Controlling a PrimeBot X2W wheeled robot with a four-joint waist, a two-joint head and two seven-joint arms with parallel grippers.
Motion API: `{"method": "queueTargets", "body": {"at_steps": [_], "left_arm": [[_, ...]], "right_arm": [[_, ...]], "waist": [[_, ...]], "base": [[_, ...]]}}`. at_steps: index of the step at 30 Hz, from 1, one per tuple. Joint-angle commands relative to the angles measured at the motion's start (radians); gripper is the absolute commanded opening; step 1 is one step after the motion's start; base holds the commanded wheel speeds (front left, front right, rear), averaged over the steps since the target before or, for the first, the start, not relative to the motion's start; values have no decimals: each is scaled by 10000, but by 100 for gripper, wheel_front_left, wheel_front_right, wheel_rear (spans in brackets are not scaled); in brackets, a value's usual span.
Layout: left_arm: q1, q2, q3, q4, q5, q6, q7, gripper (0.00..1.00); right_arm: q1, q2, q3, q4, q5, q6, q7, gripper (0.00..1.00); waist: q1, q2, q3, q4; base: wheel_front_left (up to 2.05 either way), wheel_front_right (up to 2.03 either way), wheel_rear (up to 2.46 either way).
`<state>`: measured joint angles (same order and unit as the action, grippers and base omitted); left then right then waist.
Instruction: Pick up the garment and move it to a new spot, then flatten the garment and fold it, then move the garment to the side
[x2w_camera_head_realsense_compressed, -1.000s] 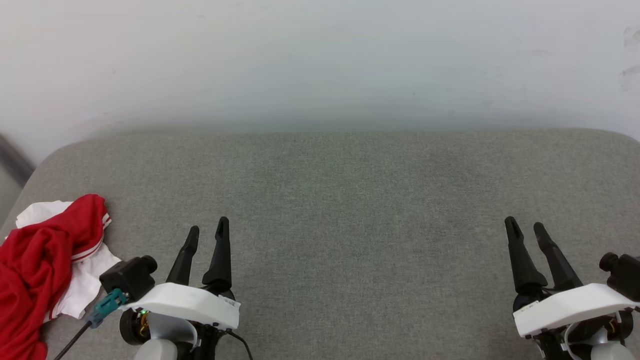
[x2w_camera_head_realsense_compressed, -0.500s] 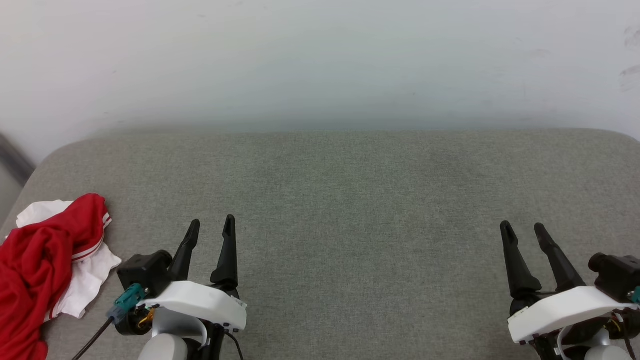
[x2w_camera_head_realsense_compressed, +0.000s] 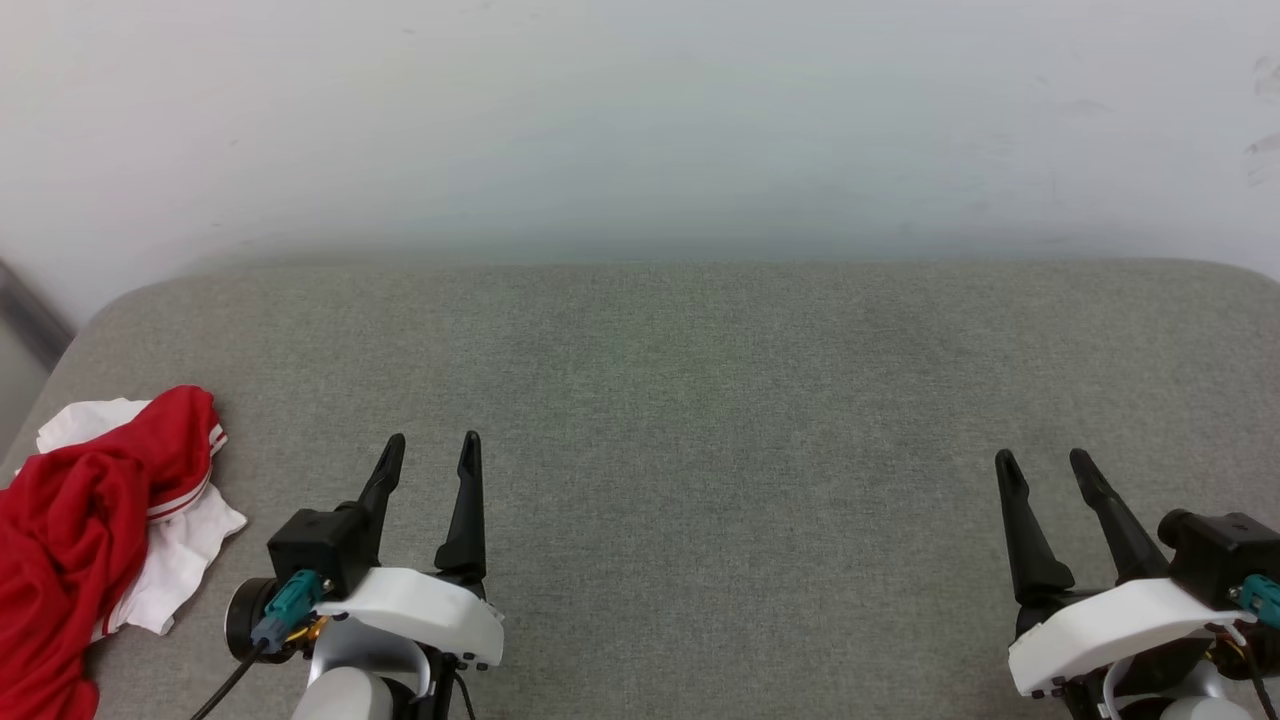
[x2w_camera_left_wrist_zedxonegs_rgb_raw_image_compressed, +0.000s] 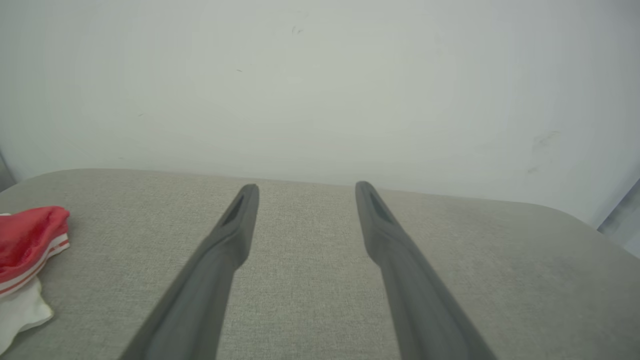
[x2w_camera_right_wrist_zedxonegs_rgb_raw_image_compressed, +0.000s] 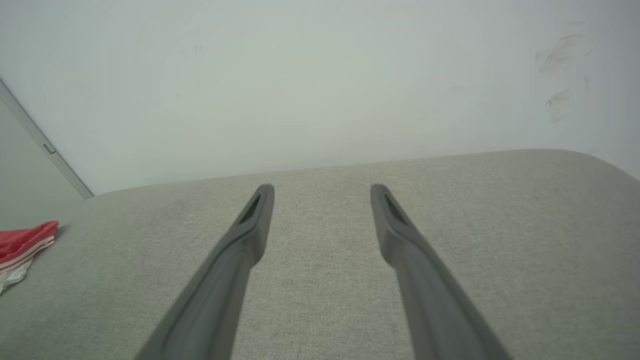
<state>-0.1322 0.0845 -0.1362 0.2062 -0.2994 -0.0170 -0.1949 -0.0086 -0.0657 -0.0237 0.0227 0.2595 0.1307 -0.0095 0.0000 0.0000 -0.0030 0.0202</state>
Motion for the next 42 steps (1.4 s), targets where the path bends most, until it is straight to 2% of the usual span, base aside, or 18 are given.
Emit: {"method": "queueTargets", "body": {"at_steps": [1,23,35,42], "left_arm": [[-190,59,-49,-9,216,38,-73,100],[-282,-50,-190,378,1505,6,-513,100],[-347,-135,-169,628,2055,-34,-731,100],[-357,-166,-96,667,1910,-35,-710,100]], "right_arm": [[87,23,-8,-136,-221,1,-16,100],[214,158,-204,-416,-1700,1,-290,100],[280,163,-235,-491,-2064,0,-447,100],[273,164,-256,-482,-1905,0,-421,100]], "waist": [[0,0,-2,2],[0,0,4,-6],[0,0,10,19],[0,0,10,93]], "base": [[0,0,0],[0,0,0],[0,0,0],[0,0,0]]}}
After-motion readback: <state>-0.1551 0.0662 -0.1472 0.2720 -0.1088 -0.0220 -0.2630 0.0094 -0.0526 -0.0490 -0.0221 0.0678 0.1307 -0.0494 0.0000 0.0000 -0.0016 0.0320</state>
